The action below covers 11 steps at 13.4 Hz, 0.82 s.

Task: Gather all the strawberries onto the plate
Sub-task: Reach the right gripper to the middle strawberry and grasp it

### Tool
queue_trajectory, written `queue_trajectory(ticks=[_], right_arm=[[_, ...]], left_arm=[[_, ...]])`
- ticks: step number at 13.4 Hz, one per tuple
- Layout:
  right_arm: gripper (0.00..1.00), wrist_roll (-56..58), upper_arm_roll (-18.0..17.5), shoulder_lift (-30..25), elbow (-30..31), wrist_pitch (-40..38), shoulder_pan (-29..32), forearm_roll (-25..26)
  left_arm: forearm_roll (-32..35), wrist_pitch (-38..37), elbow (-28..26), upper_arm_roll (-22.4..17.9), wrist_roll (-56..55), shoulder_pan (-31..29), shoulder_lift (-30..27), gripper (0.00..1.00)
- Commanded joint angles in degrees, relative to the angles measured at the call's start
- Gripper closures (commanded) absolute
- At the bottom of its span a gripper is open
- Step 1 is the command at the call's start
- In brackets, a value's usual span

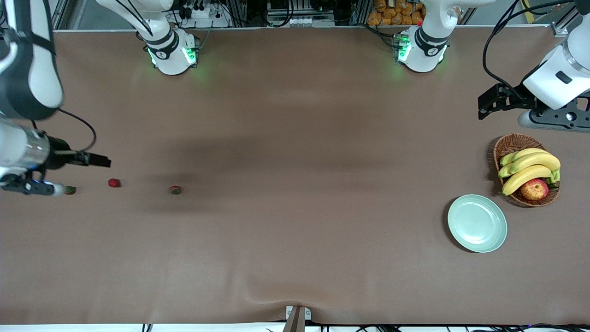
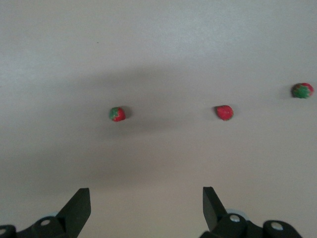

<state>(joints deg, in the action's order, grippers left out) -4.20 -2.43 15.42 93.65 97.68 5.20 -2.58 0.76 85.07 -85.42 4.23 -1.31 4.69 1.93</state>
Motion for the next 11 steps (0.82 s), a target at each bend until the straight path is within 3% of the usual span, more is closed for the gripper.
queue_trajectory(ticks=[1,4,8,11], right_arm=[[0.0,-3.0,0.2,0.0,6.6,6.9,-1.3,0.3],[0.0,-5.7,0.1,2.4,10.7,12.8,-3.5,-0.8],[0.0,-6.3,0.1,5.0,19.6,28.1,-4.5,-3.0],[0.0,-9.8,0.1,7.6,19.8,29.6,-6.4,-3.0]], left_arm=[[-0.8,-0.9,0.3,-0.3,-0.3,0.1,-0.2,0.0],[-0.8,-0.9,0.2,-0.3,-0.3,0.1,-0.1,0.0],[-0.8,-0.9,0.2,-0.3,-0.3,0.1,0.0,0.0],[-0.8,-0.9,0.0,-0.3,-0.4,0.3,0.1,0.0]])
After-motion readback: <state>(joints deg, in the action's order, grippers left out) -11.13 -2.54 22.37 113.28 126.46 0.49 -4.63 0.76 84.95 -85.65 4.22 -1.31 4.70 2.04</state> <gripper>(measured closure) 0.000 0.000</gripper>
